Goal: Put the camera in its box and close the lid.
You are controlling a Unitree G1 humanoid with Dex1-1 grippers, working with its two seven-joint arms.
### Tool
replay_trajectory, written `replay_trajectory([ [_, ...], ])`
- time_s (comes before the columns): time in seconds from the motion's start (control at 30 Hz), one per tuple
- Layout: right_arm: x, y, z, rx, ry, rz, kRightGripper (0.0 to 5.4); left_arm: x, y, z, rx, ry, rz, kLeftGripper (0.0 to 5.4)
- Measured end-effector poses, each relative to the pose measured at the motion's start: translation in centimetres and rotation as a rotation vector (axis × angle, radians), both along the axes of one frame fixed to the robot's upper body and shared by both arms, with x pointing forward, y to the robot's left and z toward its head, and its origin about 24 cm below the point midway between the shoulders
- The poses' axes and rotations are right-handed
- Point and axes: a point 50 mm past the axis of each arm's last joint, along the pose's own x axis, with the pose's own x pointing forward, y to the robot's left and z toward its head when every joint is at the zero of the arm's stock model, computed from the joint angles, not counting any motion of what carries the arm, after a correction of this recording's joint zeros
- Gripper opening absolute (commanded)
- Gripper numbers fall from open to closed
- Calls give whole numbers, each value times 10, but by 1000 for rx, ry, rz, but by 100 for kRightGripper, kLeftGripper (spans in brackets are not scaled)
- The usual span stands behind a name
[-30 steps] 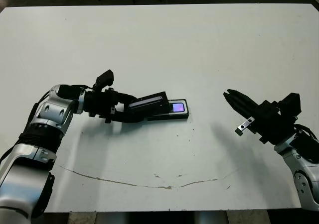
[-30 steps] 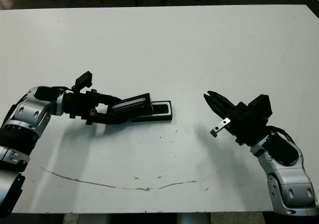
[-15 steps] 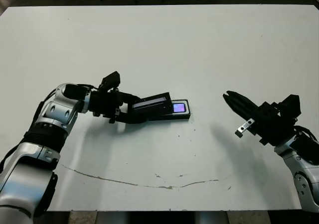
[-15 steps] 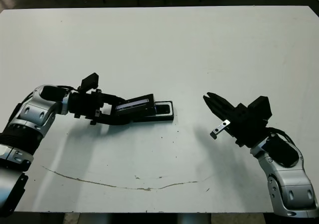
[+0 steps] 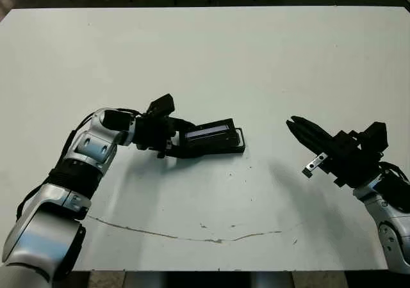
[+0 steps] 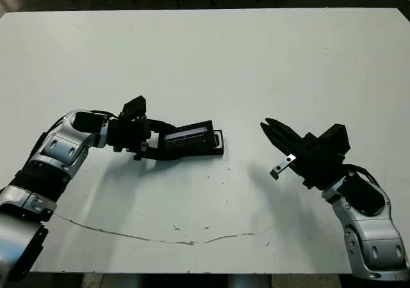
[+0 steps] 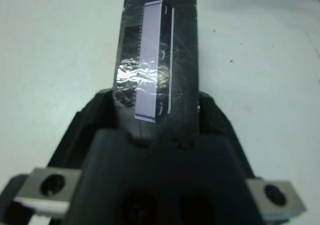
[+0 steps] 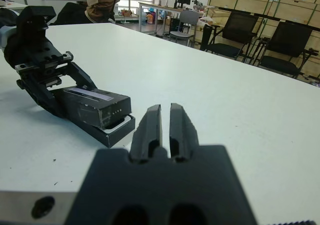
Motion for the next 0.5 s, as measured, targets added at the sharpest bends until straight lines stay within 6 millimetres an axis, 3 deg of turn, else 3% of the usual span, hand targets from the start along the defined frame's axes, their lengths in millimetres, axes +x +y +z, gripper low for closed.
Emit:
replay_trajectory([
  [0.5,-1,-1,1,1,-5,1,0,4,-18,-2,93,-35,-26,284],
])
